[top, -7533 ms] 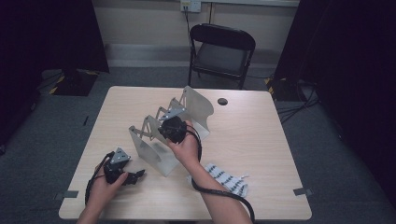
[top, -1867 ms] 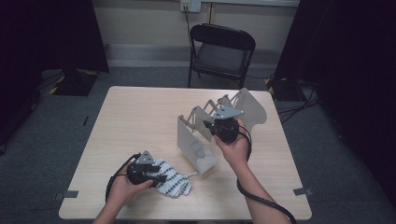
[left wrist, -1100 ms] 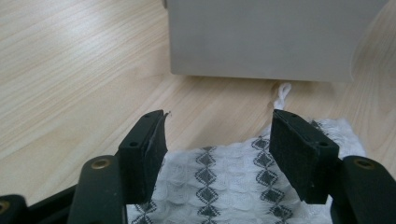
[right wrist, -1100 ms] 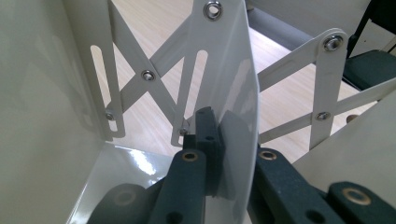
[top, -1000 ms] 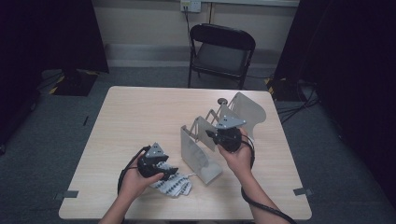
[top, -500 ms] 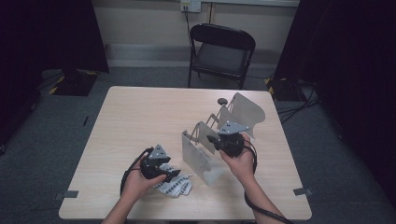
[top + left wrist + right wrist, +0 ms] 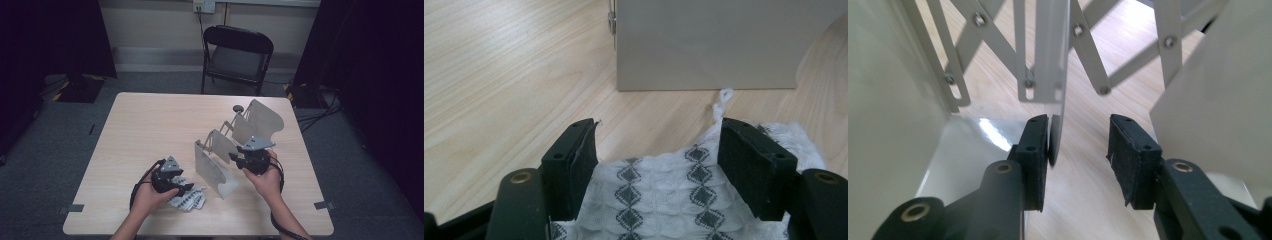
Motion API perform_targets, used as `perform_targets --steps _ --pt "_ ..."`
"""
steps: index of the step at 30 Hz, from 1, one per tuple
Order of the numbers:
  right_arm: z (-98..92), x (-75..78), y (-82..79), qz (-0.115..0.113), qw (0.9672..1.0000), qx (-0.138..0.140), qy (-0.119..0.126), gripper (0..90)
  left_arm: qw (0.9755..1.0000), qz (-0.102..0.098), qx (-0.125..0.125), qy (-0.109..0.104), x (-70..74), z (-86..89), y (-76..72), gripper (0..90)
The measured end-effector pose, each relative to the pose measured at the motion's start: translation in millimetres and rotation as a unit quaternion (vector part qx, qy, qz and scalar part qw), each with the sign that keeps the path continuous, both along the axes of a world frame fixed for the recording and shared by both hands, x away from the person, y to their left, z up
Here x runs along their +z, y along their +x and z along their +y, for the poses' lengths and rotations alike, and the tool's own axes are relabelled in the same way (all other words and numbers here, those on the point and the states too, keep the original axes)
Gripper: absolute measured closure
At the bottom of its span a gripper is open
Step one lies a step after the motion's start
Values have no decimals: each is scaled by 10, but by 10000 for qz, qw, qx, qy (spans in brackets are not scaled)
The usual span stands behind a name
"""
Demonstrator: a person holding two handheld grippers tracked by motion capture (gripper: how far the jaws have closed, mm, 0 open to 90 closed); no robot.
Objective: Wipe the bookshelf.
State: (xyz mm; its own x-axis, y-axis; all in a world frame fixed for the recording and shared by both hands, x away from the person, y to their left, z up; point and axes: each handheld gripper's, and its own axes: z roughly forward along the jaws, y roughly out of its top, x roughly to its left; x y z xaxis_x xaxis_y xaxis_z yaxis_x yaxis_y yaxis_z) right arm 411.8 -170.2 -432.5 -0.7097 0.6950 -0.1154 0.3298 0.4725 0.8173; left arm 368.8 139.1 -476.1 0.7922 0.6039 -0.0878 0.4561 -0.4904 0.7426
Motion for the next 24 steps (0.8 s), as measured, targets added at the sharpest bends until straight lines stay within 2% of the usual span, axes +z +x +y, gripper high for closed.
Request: perform_targets --steps 7,9,15,24 --pt "-122 -59 5 97 9998 -132 62 553 10000 31 -2 -8 -27 6 0 317" --pt "-135 -58 7 134 9998 -120 124 552 10000 31 2 -14 -34 5 -7 317" --pt "-146 -63 -27 124 9998 -102 72 548 10000 24 -26 18 -38 34 -39 317" --pt "-184 -83 -91 193 9995 -146 225 537 9999 99 9 16 -93 87 -58 309"
